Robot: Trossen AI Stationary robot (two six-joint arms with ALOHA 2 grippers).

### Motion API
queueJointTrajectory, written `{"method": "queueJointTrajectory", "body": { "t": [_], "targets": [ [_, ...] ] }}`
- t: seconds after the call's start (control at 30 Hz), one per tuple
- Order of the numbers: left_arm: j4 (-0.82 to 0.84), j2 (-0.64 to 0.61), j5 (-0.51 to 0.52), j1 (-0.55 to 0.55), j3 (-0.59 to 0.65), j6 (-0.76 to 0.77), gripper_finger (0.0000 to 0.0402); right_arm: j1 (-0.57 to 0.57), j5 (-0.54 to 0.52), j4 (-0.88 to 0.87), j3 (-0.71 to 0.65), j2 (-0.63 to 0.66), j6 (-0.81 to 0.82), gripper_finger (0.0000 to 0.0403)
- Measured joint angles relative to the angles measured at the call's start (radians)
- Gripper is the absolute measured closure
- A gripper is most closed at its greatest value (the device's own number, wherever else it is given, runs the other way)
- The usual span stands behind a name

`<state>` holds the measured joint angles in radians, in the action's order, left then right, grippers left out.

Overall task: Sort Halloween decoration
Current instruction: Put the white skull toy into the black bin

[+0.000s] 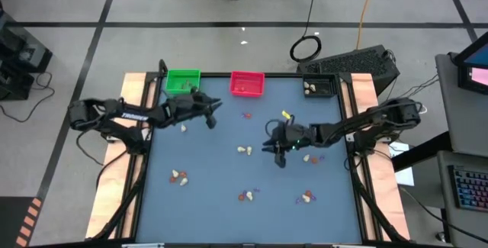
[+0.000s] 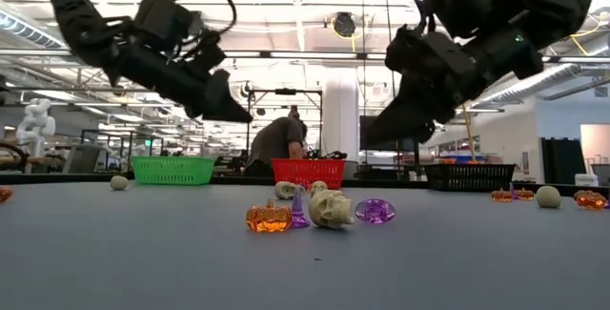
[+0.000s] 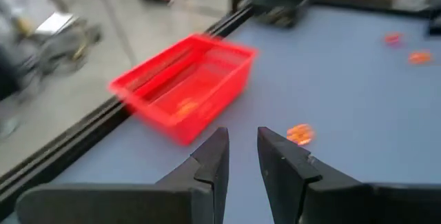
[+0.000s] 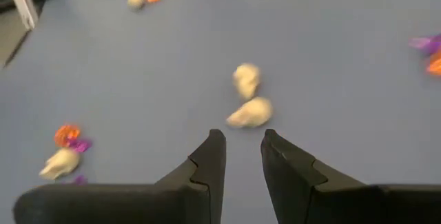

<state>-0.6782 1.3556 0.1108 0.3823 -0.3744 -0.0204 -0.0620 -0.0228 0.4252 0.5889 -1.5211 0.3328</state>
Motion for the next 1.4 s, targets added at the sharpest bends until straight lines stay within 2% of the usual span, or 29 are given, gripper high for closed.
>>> {"method": "queueJointTrajectory", "body": {
  "t": [0.1,0.23,0.4,0.63,0.97,1.13,1.4],
  "targets": [
    [-0.09,0.0,-0.017,-0.028,0.037,-0.036,0.0317,-0.056,-0.003,-0.099,0.061,-0.023,0.05,0.0314],
    [-0.117,0.0,-0.031,-0.045,0.045,-0.071,0.0317,-0.117,-0.036,-0.292,0.192,-0.033,0.079,0.0309],
    [-0.138,0.0,-0.031,-0.054,0.045,-0.092,0.0317,-0.195,-0.085,-0.527,0.364,-0.075,0.107,0.0277],
    [-0.139,0.0,-0.062,-0.063,0.045,-0.094,0.0317,-0.296,-0.086,-0.741,0.603,-0.268,0.164,0.0226],
    [-0.143,0.0,-0.085,-0.085,0.045,-0.099,0.0317,-0.379,-0.08,-0.955,0.934,-0.51,0.205,0.0221],
    [-0.149,0.0,-0.085,-0.084,0.045,-0.1,0.0317,-0.384,-0.035,-1.023,1.002,-0.568,0.239,0.022],
    [-0.153,0.0,-0.085,-0.084,0.045,-0.118,0.0317,-0.37,-0.026,-1.01,1.007,-0.604,0.27,0.0238]
  ]
}}
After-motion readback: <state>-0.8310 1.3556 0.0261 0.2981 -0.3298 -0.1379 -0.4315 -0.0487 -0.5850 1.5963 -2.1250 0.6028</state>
